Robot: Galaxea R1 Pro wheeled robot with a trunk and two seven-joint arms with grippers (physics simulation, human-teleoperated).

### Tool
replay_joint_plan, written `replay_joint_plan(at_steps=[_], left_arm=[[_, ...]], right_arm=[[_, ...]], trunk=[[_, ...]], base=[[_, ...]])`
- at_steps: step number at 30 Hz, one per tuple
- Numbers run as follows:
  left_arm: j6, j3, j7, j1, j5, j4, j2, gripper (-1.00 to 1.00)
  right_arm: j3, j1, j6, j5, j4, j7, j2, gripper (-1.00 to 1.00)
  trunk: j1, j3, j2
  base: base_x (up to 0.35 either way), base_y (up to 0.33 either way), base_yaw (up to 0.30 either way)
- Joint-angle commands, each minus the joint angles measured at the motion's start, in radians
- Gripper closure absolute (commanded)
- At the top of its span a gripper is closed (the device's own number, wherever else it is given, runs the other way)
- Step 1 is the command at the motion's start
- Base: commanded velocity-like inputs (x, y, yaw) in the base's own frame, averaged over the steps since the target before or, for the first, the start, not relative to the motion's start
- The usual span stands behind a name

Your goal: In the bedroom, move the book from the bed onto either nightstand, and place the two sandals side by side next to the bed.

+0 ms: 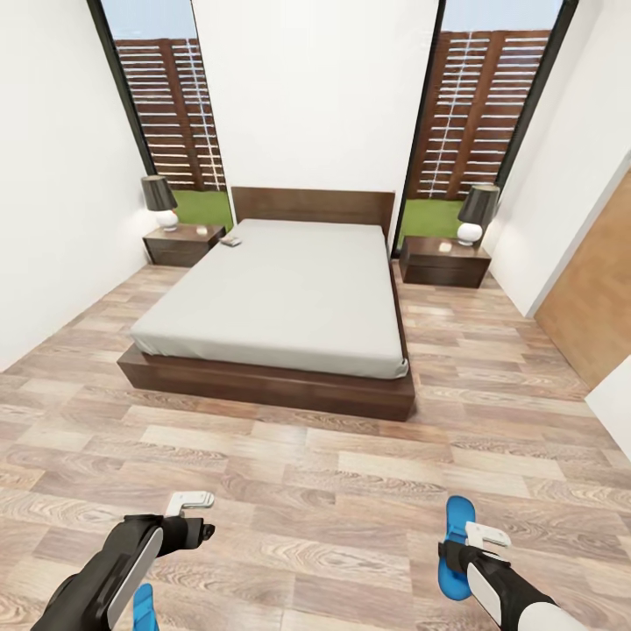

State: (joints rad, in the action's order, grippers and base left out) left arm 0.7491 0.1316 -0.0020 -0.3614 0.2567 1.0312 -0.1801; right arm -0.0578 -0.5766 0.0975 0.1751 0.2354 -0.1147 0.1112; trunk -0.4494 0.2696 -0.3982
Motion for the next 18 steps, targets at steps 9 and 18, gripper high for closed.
replay_joint_plan(at_steps=[9, 18], left_arm=[[0.004, 0.002, -0.001, -0.001, 0.001, 0.001, -0.001, -1.00], [0.004, 0.002, -0.001, -0.001, 0.001, 0.001, -0.001, -1.00]], right_arm=[[-0.002, 0.000, 0.005, 0.007, 0.002, -0.002, 0.000, 1.00], [-0.002, 0.000, 0.005, 0.007, 0.002, -0.002, 0.000, 1.00]], trunk=[[-0.001, -0.013, -0.002], [-0.001, -0.028, -0.002]], base=[[0.000, 0.000, 0.000], [0.000, 0.000, 0.000]])
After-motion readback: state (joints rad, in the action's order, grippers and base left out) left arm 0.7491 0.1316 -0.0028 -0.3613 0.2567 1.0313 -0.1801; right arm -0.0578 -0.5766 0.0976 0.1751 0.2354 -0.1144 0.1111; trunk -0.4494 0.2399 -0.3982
